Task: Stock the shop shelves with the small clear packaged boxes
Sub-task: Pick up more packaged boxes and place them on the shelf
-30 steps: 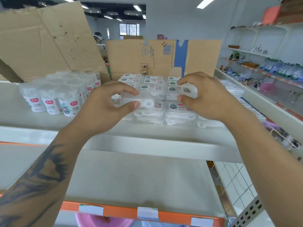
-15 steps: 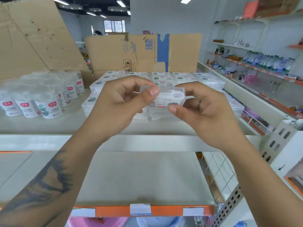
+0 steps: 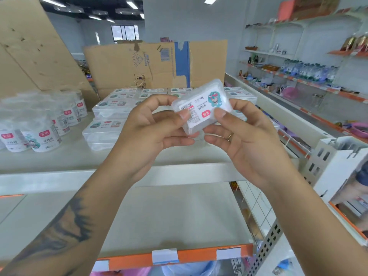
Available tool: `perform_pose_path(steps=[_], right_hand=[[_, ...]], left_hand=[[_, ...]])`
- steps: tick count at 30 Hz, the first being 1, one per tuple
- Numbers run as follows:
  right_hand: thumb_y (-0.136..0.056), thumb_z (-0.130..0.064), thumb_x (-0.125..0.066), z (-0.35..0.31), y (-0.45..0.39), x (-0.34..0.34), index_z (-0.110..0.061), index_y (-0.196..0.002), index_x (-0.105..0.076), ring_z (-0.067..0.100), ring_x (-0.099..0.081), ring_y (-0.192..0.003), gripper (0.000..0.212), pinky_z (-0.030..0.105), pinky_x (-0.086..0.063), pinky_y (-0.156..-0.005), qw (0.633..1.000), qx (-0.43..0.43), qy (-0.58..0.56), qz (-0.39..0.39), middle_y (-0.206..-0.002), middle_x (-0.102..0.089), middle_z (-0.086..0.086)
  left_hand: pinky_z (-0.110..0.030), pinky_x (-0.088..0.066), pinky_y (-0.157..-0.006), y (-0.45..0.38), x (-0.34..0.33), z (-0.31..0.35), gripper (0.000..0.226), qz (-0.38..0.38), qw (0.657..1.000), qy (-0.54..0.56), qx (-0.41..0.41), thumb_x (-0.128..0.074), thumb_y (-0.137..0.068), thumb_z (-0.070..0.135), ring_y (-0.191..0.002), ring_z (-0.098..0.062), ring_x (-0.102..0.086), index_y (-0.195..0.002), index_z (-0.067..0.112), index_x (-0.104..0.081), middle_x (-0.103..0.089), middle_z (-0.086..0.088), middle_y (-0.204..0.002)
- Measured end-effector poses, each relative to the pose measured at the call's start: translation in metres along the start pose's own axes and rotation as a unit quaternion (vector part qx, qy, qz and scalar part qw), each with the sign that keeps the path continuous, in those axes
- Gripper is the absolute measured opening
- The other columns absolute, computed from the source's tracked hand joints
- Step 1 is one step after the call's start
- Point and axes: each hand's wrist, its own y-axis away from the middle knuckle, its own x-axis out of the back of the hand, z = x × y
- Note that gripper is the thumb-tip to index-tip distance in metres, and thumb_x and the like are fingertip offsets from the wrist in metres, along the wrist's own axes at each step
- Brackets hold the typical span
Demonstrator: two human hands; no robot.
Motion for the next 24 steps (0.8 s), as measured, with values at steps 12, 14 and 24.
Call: perform_pose_path(steps=[12,14,24], right_hand=[[-0.084,-0.025,-0.069,-0.029,-0.011,0.007,-0.015,-0.095,-0.075,0.031,-0.065,-0.087,0.016,0.044,-0.05,-0.078,0.99,0.018,0.127,-0.053,-0.101,-0.075,0.015],[-0.078,-0.028,-0.074,-0.034,-0.012,0.009,-0.016,-0.084,-0.073,0.034,-0.065,-0.084,0.013,0.047,-0.047,-0.077,0.983,0.022,0.168,-0.064,-0.095,-0.076,0.016],[-0.08,-0.062,-0.075,-0.054,0.001,0.033,-0.037,-0.13,-0.066,0.004,-0.063,-0.118,0.057,0.033,-0.05,-0.1,0.838,0.085,0.52,-0.142,-0.126,-0.067,-0.018]], left_hand=[[-0.043,-0.058,-0.089,-0.002,0.012,0.009,0.069,-0.08,0.974,-0.178,-0.117,-0.085,-0.078,0.013,-0.106,-0.026,-0.07,-0.14,0.024,-0.056,-0.069,-0.004,-0.128],[-0.046,-0.055,-0.1,-0.004,0.014,0.011,0.078,-0.107,0.953,-0.247,-0.136,-0.085,-0.077,0.017,-0.119,-0.023,-0.066,-0.147,0.028,-0.052,-0.064,0.005,-0.138],[-0.028,-0.046,-0.107,-0.001,-0.002,0.004,0.063,-0.066,0.916,-0.368,-0.143,-0.093,-0.072,0.026,-0.118,0.005,-0.062,-0.129,0.032,-0.068,-0.07,0.026,-0.119]])
